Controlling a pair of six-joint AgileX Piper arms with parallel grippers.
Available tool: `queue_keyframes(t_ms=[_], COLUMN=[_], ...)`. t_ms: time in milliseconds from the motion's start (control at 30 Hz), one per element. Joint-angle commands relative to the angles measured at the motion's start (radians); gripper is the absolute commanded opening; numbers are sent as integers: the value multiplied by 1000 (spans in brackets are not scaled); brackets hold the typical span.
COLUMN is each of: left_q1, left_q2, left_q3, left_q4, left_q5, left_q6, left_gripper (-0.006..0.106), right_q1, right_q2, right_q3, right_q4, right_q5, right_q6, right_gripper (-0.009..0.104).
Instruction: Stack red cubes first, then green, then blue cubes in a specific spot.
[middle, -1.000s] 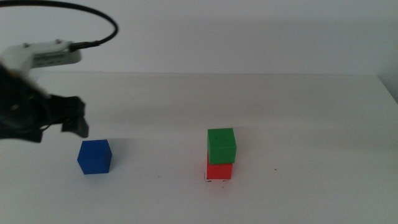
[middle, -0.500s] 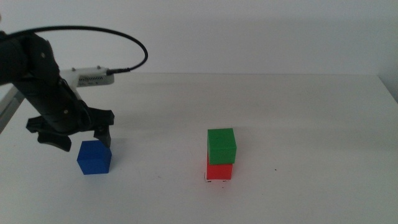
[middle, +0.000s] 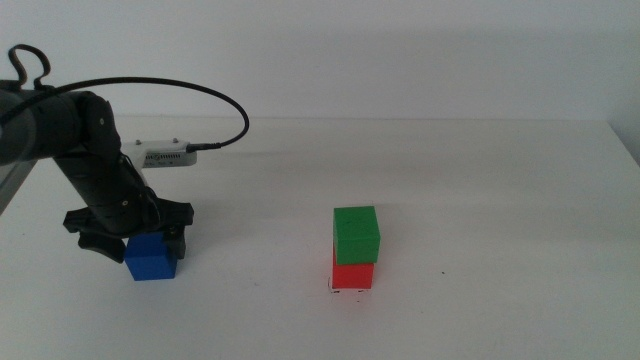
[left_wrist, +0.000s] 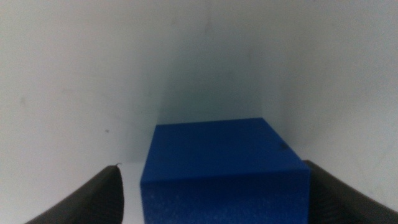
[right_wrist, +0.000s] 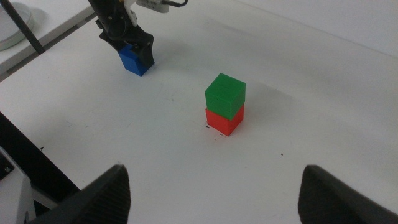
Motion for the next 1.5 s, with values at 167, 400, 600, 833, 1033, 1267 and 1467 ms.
queue_keyframes(t_ms=[167, 400, 600, 833, 1033, 1267, 1467], left_q1=[-3, -18, -148, -461, -677, -694, -645], left_q2=[-27, -108, -176, -146, -49, 23, 58], left_q3=[-5, -5, -143, -452, -570, -614, -621], left_q4=[-46, -43, 129, 244, 233, 188, 141], left_q5=[18, 89, 281, 356, 356, 356, 356], left_q6=[11, -63, -204, -414, -664, -702, -690], left_gripper=[72, -2, -2, -2, -2, -2, -2], right_q1=[1, 1, 1, 1, 1, 1, 1], right_q2=[-5, -5, -5, -5, -5, -5, -5], right_q3=[4, 4, 4, 4, 4, 4, 4], right_q4=[-4, -4, -4, -4, -4, -4, -4], right_q5=[-13, -13, -13, -13, -13, -15, -15], right_q6=[-10, -10, -10, -10, -10, -10, -10], right_gripper=[88, 88, 88, 88, 88, 88, 88])
